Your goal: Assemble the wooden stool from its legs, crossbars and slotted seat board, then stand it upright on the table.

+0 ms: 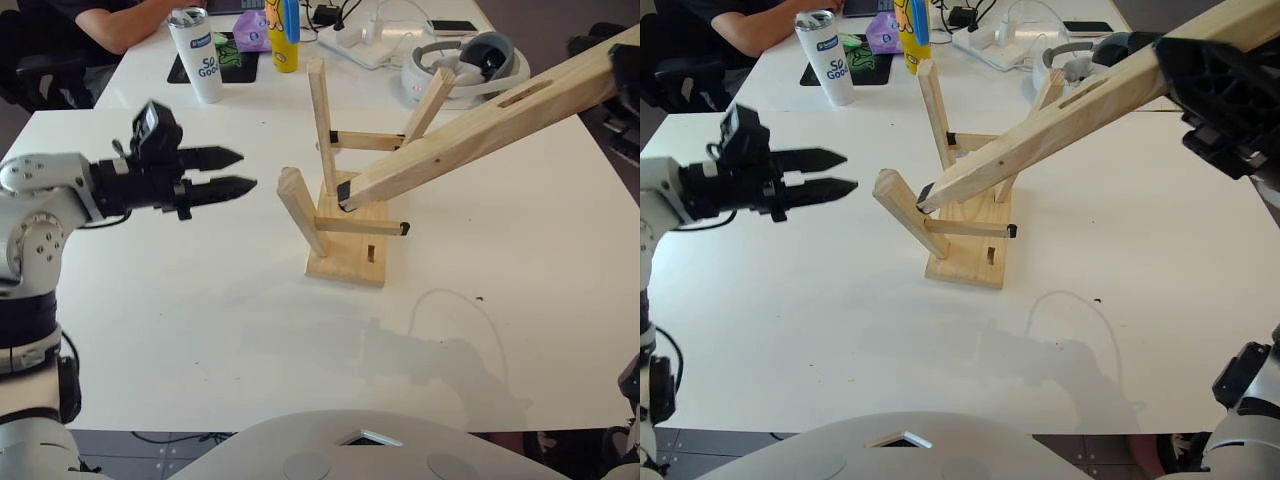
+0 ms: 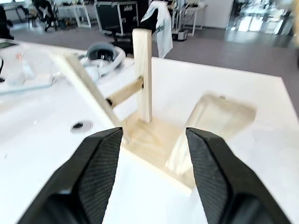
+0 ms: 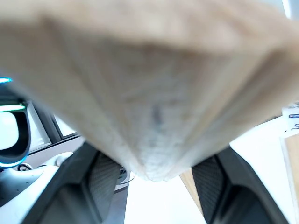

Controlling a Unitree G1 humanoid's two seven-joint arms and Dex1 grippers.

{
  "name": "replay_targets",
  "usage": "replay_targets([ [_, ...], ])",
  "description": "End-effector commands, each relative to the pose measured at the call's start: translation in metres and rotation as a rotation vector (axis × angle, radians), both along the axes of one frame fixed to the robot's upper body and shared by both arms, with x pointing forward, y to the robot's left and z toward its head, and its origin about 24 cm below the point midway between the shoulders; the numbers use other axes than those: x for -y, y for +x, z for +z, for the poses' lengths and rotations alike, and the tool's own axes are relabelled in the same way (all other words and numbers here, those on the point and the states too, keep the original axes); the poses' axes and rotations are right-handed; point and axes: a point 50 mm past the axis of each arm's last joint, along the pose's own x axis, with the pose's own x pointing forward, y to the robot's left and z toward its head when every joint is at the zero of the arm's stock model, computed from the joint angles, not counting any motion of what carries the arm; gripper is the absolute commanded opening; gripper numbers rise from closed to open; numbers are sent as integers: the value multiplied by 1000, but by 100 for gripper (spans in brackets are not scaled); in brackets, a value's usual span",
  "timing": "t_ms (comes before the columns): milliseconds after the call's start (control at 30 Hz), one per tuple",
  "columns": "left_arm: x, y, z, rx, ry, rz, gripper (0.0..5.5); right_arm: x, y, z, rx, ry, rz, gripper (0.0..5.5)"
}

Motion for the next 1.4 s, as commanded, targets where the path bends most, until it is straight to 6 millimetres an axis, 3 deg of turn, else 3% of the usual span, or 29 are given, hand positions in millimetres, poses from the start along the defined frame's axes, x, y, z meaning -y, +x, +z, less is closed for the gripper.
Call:
replay_targets([
  [33, -8, -47, -76, -261, 164, -22, 251, 24, -11, 15, 32, 49, -65, 214],
  [133, 25, -59, -101, -264, 102, -65, 251, 42, 10, 18, 24, 162, -228, 214],
  [300, 79, -56, -111, -113, 25, -87, 251, 44, 38, -1, -45, 107, -417, 214],
  [467, 128, -58, -119, -63, -23, -124, 251, 33, 50, -20, -77, 59, -397, 214],
  [633, 151, -46, -117, 18, -29, -105, 251, 30, 53, -22, -73, 62, -378, 214],
  [800, 159, -29, -124, 103, 54, -29, 251, 29, 52, -23, -71, 72, -364, 214],
  [967, 159, -30, -143, 53, 177, -53, 251, 27, 53, -22, -65, 75, -348, 214],
  [1167, 131, -30, -155, 50, 340, -52, 254, 30, 49, -25, -12, -12, -388, 206],
  [1400, 97, -31, -144, 55, 412, -129, 254, 24, 36, -59, 25, -348, -340, 206],
])
